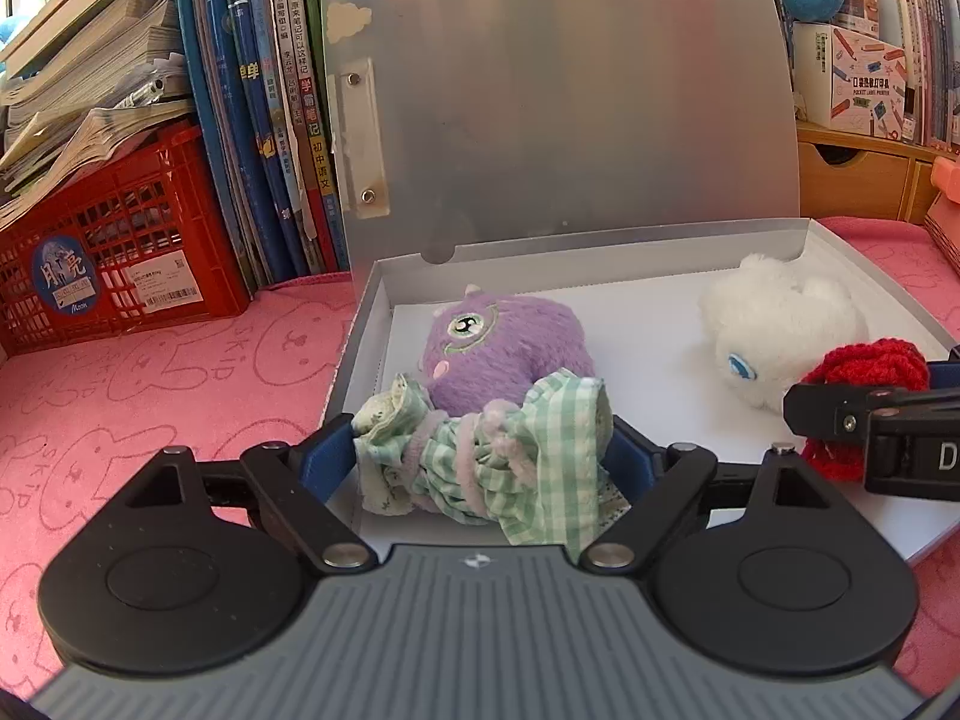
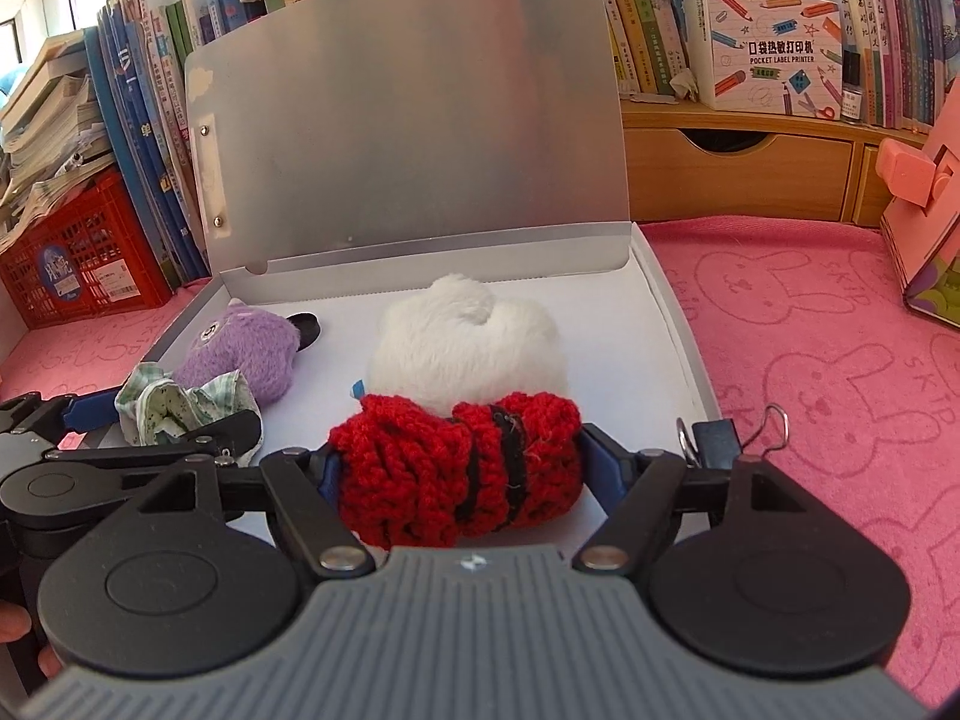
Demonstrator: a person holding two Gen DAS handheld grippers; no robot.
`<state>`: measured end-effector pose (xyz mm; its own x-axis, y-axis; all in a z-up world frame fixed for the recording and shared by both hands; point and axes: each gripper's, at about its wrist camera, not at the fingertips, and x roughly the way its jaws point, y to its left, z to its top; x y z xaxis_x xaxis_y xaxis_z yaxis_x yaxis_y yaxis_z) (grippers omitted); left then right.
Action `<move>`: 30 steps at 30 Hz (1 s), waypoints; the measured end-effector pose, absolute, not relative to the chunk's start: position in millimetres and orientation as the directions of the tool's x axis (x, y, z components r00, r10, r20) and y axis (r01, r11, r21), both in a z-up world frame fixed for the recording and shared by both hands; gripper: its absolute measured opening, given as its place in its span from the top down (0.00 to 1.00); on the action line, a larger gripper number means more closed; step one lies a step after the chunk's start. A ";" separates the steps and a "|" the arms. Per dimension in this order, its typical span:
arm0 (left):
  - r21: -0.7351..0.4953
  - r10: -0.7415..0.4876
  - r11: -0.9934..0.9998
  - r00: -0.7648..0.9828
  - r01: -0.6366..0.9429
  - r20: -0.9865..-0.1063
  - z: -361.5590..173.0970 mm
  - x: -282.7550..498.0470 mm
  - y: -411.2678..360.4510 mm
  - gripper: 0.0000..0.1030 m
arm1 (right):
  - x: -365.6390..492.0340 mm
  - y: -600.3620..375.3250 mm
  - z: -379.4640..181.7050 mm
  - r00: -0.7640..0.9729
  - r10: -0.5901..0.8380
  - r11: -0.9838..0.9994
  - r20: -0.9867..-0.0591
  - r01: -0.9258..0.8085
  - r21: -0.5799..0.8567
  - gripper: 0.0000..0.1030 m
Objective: Organize objects
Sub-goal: 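Lower both items into the box and open both tools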
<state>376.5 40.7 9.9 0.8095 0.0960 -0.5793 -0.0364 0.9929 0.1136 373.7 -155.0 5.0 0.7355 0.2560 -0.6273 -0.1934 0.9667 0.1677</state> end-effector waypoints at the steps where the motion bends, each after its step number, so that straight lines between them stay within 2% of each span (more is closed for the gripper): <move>1: 0.105 0.095 0.994 0.809 -0.041 -0.580 11.0 375.0 41.1 0.13 | 373.3 -155.2 5.9 0.733 0.252 0.968 -0.632 -0.192 0.163 0.21; 15: 0.083 0.074 0.996 0.841 -0.035 -0.536 53.9 318.4 36.7 0.09 | 330.8 -168.7 44.4 0.760 0.249 0.968 -0.601 -0.212 0.134 0.18; 30: -0.016 -0.065 0.998 0.869 0.065 -0.490 75.8 179.0 15.6 0.08 | 218.8 -206.9 73.5 0.800 0.315 0.942 -0.510 -0.330 0.064 0.14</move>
